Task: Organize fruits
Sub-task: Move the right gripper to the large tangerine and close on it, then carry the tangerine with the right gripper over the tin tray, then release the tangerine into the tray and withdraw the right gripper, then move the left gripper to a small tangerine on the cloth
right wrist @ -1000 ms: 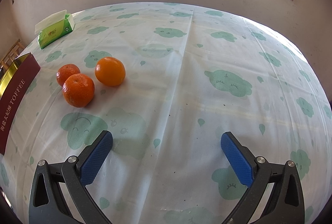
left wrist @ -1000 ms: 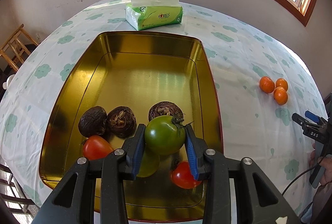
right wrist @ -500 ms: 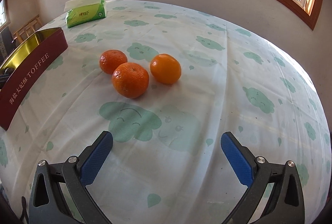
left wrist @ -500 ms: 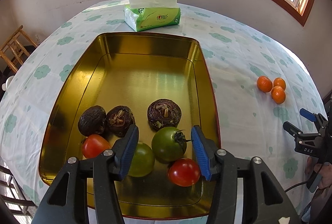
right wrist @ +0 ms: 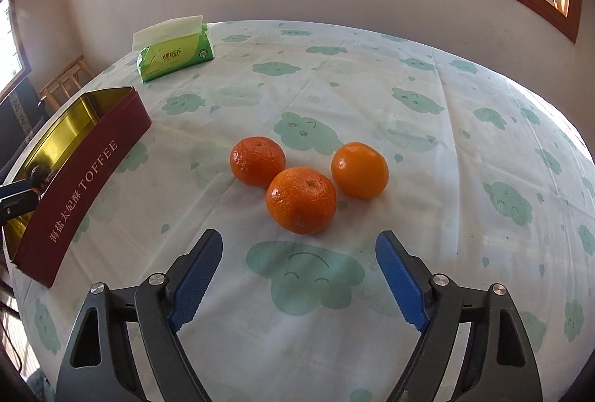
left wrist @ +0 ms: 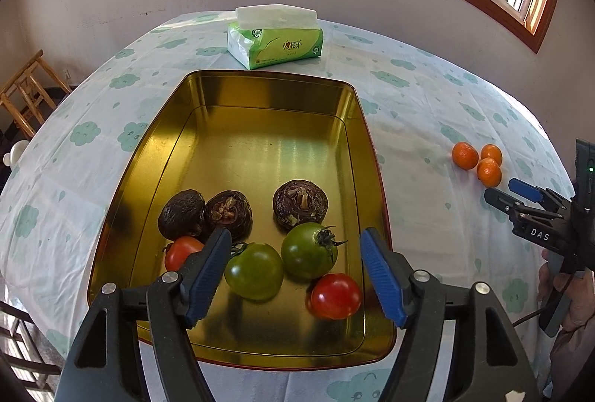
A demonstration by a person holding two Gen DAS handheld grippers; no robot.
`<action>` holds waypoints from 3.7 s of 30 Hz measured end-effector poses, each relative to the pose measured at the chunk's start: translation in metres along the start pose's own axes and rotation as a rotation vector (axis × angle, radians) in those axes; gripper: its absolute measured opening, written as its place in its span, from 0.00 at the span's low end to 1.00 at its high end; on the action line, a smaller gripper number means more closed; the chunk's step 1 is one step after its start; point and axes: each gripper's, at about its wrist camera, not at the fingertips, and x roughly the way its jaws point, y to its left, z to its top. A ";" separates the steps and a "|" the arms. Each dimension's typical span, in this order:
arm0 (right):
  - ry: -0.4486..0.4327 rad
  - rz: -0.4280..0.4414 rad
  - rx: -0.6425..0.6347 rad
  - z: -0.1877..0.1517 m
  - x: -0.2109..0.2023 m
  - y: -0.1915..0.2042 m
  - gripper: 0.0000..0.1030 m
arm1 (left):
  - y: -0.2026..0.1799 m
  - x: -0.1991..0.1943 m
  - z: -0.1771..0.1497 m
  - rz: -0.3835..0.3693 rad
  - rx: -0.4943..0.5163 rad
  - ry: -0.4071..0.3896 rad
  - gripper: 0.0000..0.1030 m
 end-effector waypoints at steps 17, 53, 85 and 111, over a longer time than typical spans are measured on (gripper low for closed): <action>0.015 -0.008 0.095 0.014 0.017 -0.003 0.45 | 0.015 -0.017 0.000 0.017 -0.004 -0.048 0.79; -0.078 0.200 -0.128 0.034 -0.045 0.119 0.41 | 0.075 -0.056 -0.004 0.109 -0.130 -0.111 0.91; 0.037 0.356 -0.382 0.022 0.006 0.259 0.41 | 0.127 -0.063 -0.022 0.185 -0.246 -0.081 0.93; -0.045 0.025 -0.073 0.004 -0.030 0.064 0.87 | 0.040 -0.045 0.001 0.075 -0.086 -0.069 0.93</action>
